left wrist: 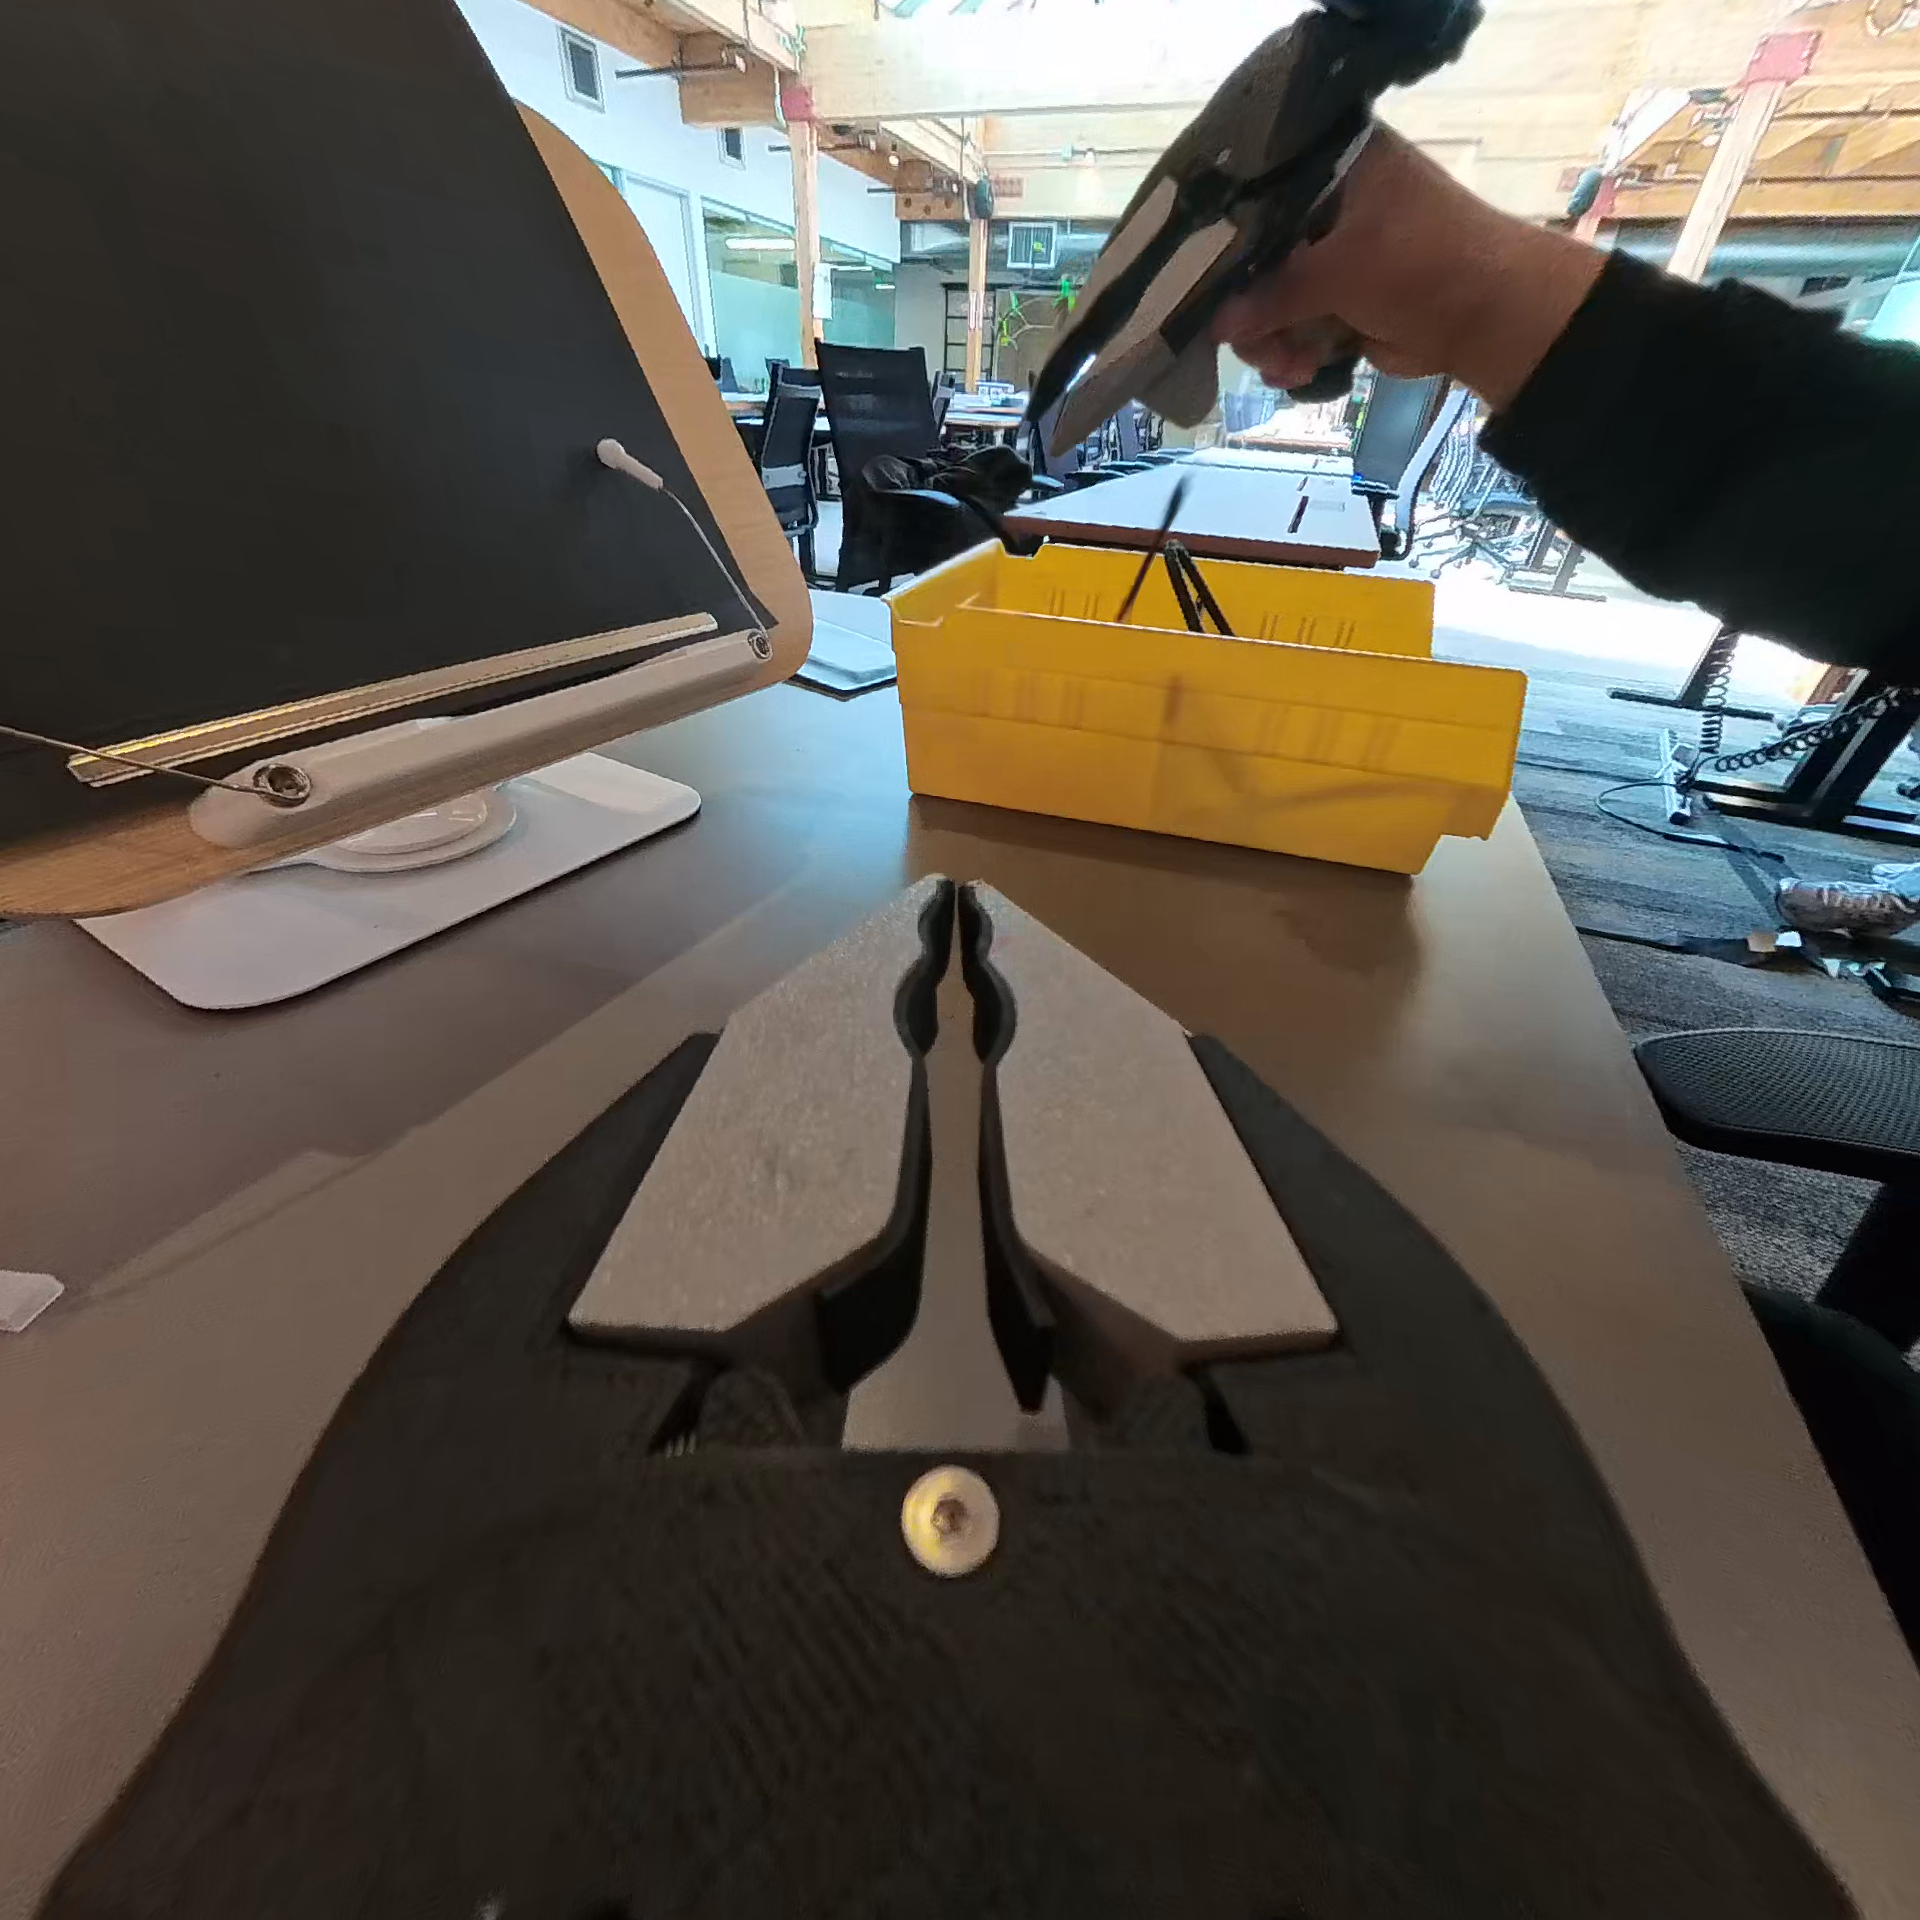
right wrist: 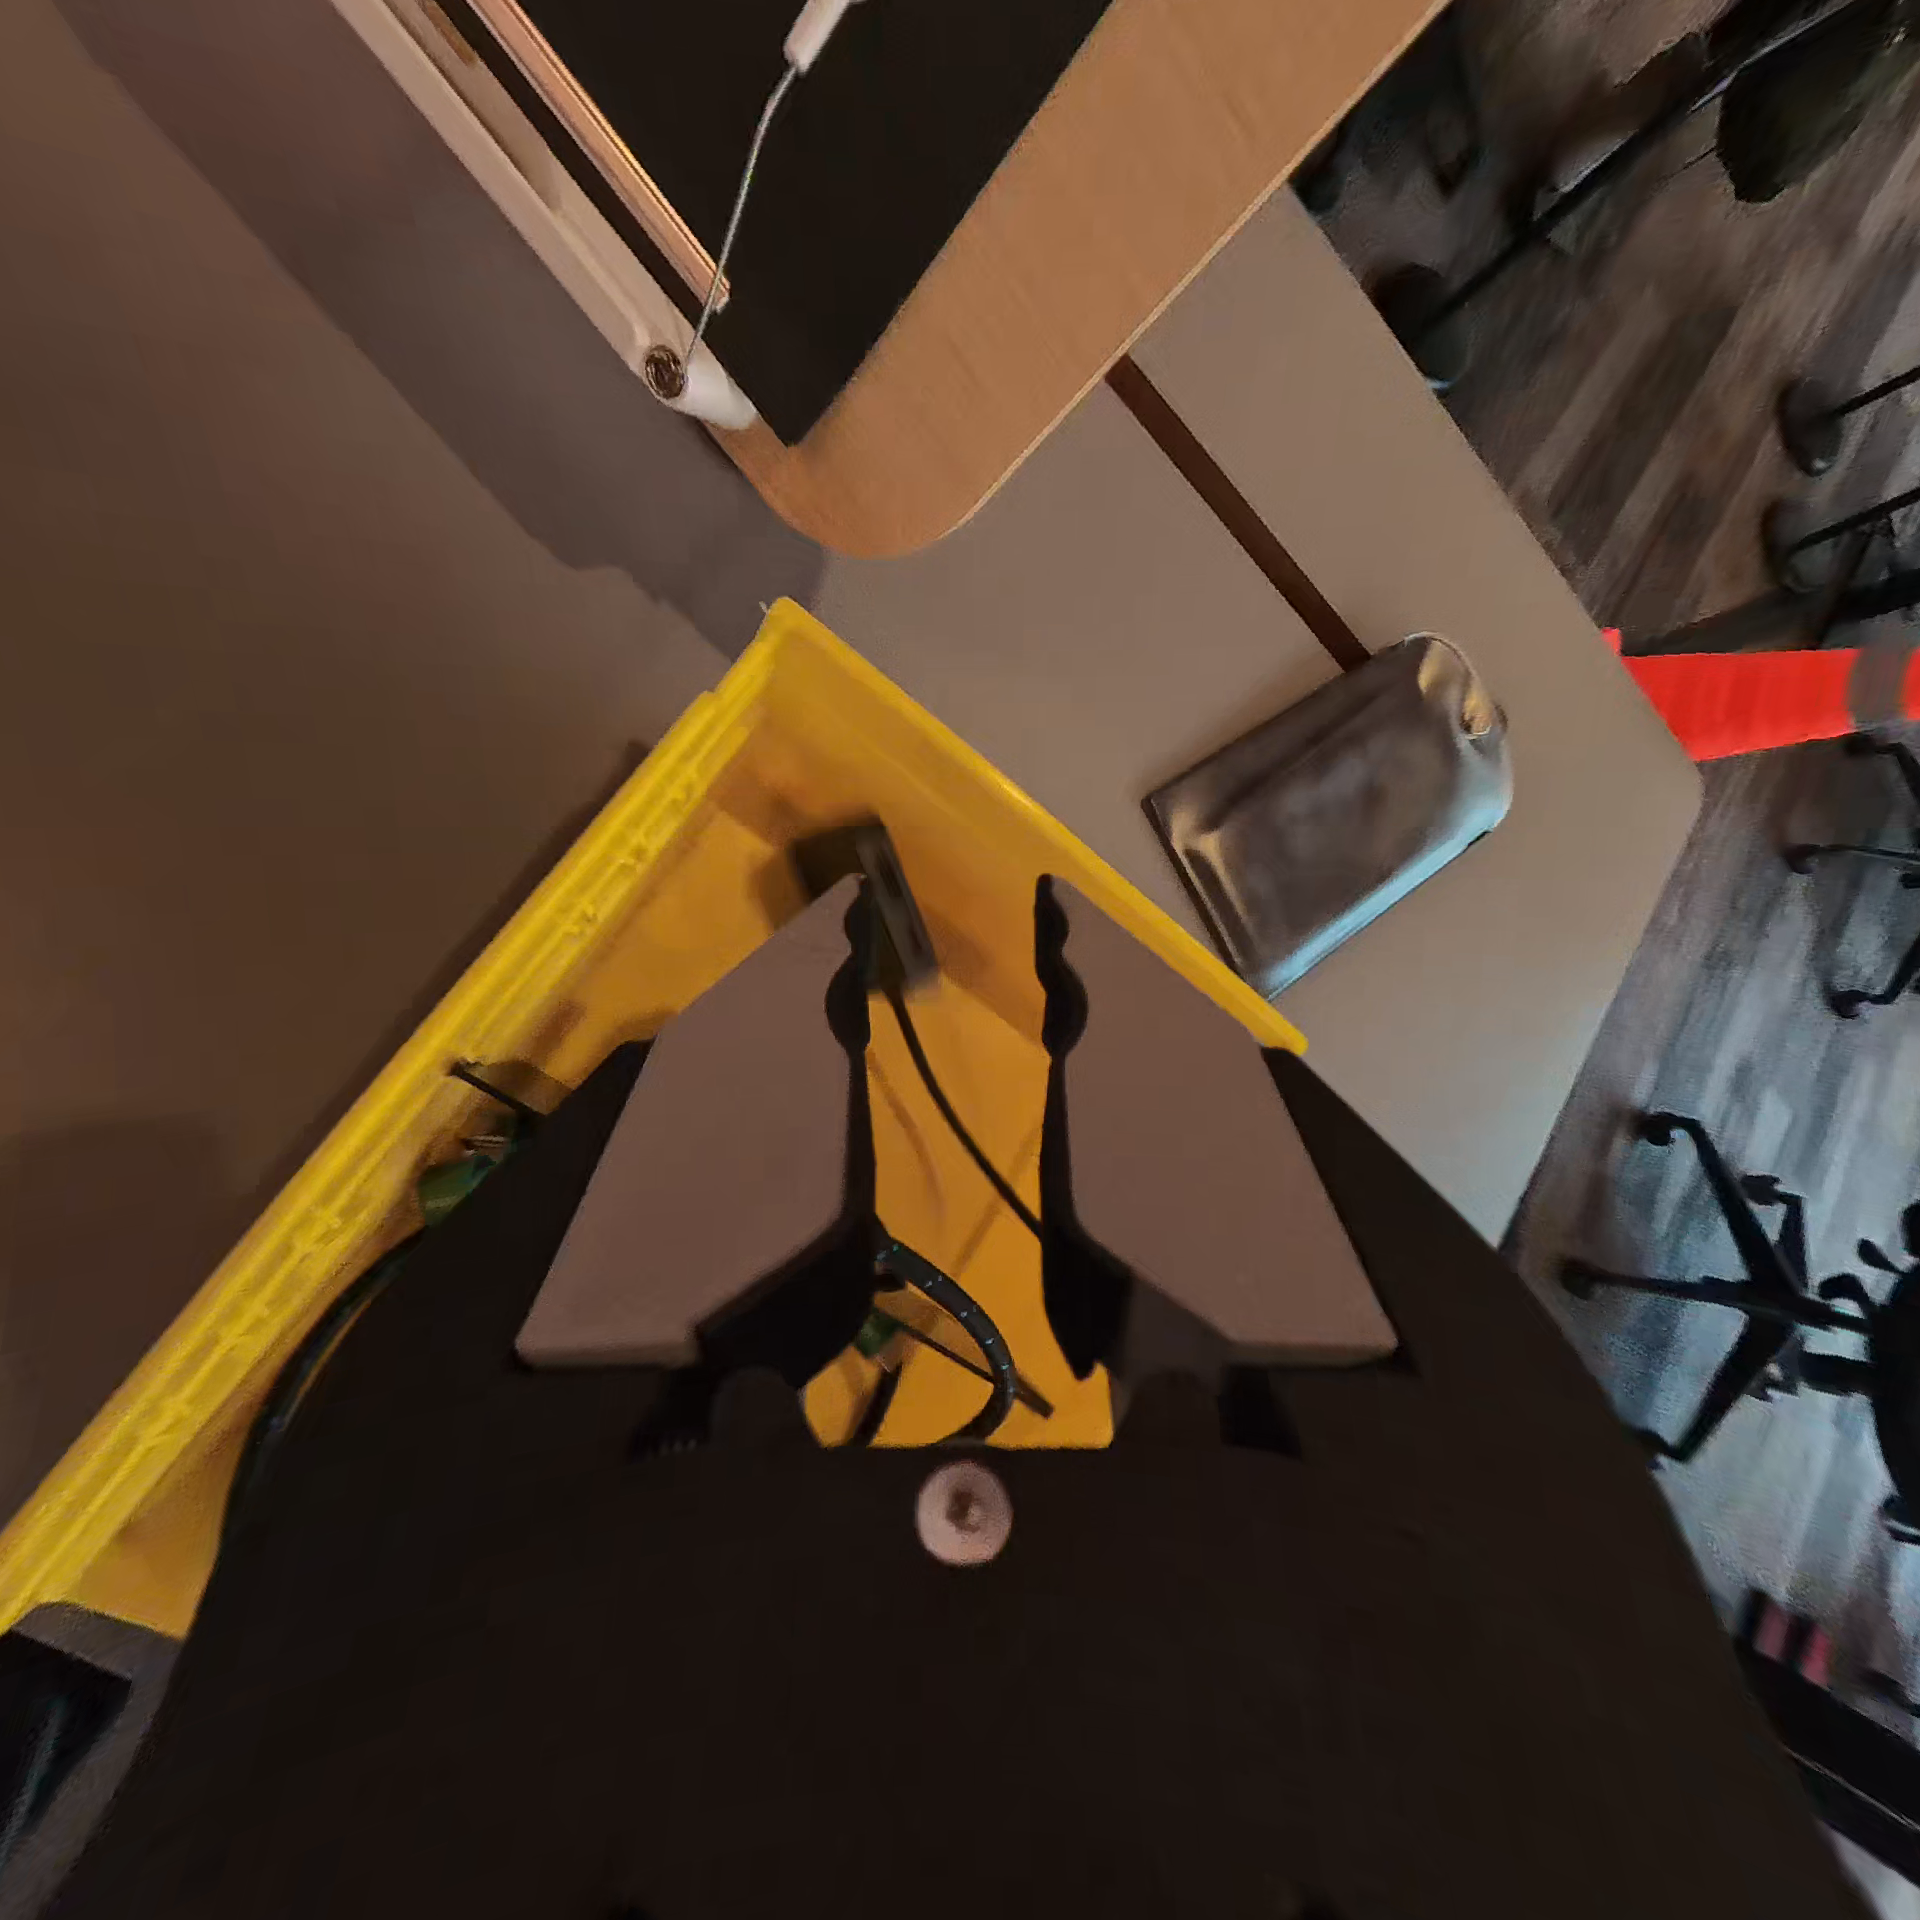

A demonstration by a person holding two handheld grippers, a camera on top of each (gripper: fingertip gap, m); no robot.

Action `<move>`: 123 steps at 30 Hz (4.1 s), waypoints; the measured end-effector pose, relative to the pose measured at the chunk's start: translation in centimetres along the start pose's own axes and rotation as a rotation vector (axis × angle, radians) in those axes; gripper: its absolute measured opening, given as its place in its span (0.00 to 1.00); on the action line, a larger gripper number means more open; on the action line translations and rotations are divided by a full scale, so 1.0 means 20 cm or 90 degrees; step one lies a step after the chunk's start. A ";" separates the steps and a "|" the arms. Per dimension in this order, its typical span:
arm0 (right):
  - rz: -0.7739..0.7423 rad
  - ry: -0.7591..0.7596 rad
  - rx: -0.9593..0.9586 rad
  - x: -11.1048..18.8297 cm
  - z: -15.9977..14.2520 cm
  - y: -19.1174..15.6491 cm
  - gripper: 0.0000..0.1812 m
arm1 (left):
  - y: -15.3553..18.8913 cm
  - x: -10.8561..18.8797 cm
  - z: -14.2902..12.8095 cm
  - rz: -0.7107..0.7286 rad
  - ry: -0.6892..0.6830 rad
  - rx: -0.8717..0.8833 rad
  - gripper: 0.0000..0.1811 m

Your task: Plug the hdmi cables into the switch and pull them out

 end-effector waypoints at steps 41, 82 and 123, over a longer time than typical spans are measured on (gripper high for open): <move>0.191 0.330 -0.133 -0.78 0.92 -1.16 0.32 | -0.58 0.25 -0.07 0.633 -0.162 -0.267 0.00; 0.223 0.340 -0.156 -0.77 0.93 -1.16 0.37 | -0.55 0.24 -0.04 0.589 -0.117 -0.230 0.01; 0.242 0.333 -0.145 -0.78 0.94 -1.19 0.33 | -0.85 1.70 0.10 0.960 -0.371 0.281 0.24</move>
Point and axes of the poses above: each gripper's, where its closed fingertips meet, x back along the fingers, z out of its top, y = z × x across the jaws, the point moved 2 cm from there along x, back along the fingers, and after that the axes turned 10 degrees about x, right-handed, at the moved point
